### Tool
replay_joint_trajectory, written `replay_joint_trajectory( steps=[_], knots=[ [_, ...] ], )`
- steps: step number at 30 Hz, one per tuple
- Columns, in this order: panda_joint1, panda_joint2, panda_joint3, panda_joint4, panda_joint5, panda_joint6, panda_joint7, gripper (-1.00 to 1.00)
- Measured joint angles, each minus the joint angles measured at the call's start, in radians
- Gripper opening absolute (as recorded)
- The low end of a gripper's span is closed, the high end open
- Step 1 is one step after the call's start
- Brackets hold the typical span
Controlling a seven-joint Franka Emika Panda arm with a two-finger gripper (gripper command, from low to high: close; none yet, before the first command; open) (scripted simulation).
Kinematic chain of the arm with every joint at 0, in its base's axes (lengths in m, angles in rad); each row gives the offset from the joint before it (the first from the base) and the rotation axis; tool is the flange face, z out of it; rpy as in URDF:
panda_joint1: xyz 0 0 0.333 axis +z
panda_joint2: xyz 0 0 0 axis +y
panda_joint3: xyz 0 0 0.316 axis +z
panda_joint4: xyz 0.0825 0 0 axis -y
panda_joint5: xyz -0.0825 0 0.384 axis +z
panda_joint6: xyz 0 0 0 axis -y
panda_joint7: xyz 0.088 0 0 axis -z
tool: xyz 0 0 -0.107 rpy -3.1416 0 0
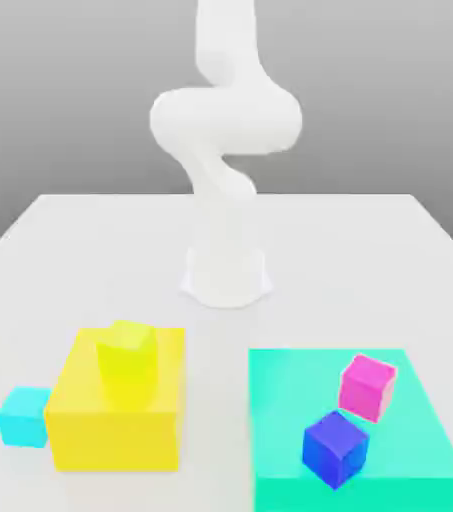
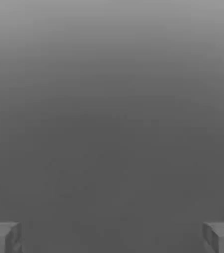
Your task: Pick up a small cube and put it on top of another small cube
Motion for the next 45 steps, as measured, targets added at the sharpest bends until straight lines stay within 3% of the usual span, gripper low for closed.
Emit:
replay_joint_trajectory(
  steps=[9, 17, 24, 29, 30, 37, 42, 45],
  knots=[
    [-0.223, 0.333, 0.013, -0.083, -0.046, 0.147, 0.383, 0.00],
    [-0.360, 0.623, -0.044, -0.156, -0.065, 0.275, 0.701, 0.00],
    [-0.455, 0.875, -0.090, -0.217, 0.027, 0.390, 0.897, 0.00],
    [-0.479, 1.056, -0.071, -0.197, 0.077, 0.527, 0.892, 0.00],
    [-0.484, 1.084, -0.066, -0.192, 0.081, 0.549, 0.889, -1.00],
    [-0.486, 1.086, -0.064, -0.192, 0.080, 0.553, 0.890, -1.00],
    [-0.472, 0.930, -0.085, -0.221, 0.048, 0.426, 0.913, -1.00],
    [-0.485, 0.918, -0.091, -0.205, -0.011, 0.395, 0.812, -1.00]
  ],
)
